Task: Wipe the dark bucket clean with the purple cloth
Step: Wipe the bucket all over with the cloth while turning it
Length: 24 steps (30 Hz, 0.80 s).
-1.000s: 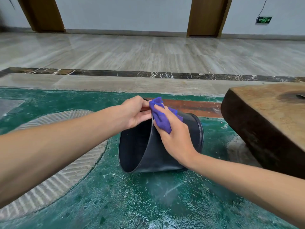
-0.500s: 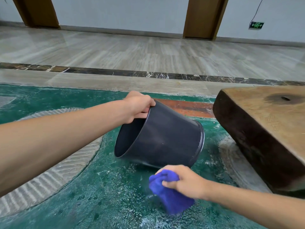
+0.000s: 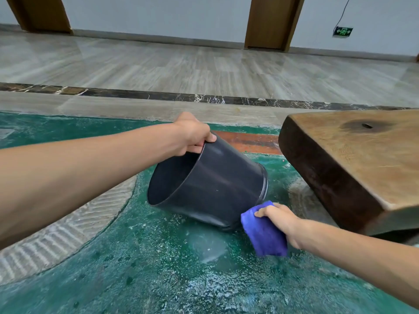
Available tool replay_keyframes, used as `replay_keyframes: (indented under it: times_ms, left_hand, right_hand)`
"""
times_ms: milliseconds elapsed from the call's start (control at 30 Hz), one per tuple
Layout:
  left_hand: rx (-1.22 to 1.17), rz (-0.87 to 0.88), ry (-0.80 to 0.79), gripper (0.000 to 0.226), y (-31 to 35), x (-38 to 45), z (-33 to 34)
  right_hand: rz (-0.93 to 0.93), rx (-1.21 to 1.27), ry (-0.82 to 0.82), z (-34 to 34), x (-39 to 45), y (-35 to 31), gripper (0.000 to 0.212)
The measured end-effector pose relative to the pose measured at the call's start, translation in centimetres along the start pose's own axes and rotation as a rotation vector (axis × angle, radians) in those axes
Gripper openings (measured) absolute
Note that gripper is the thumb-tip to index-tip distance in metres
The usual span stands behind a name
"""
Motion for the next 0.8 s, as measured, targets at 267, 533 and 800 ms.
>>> replay_keyframes:
  times_ms: [267, 533, 800]
  left_hand:
    - [0.027, 0.010, 0.113, 0.032, 1.5, -0.8, 0.0]
    - [0.003, -0.031, 0.250, 0.023, 0.4, -1.4, -0.4]
    - [0.228, 0.020, 0.261, 0.009, -0.1, -1.1, -1.9]
  right_hand:
    - [0.029, 0.109, -0.044, 5.0, -1.9, -0.7, 0.024]
    - [0.149, 0.538, -0.310, 10.6, -6.2, -6.1, 0.043]
    - [-0.150, 0.918, -0.284, 7.8, -8.0, -12.2, 0.028]
Point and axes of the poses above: each hand's wrist, its own x-axis towards the middle knuckle, its own z-axis out of the palm, y = z × x, the point moved 4 cm from there along x, towards the middle knuckle, and after that the axes turned 11 degrees about z, right-handed, at the moved point
